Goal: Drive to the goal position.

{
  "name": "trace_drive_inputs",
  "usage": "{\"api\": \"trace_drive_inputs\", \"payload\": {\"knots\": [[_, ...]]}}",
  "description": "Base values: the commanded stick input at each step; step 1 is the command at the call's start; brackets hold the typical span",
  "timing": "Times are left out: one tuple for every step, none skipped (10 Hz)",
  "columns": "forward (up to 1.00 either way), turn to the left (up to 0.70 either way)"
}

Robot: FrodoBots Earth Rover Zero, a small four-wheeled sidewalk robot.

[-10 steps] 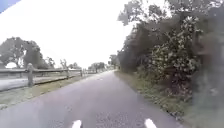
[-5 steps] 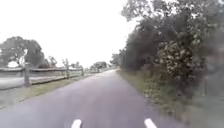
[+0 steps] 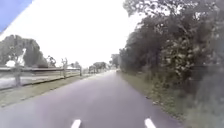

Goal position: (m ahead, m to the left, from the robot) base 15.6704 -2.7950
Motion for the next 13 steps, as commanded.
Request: {"api": "trace_drive_inputs", "payload": {"knots": [[0.8, 0.03], [0.8, 0.09], [0.8, 0.32], [0.8, 0.31], [0.8, 0.03], [0.8, 0.03], [0.8, 0.03], [0.8, 0.03], [0.8, 0.03], [0.8, 0.03], [0.8, 0.03], [0.8, 0.03], [0.8, 0.03]]}}
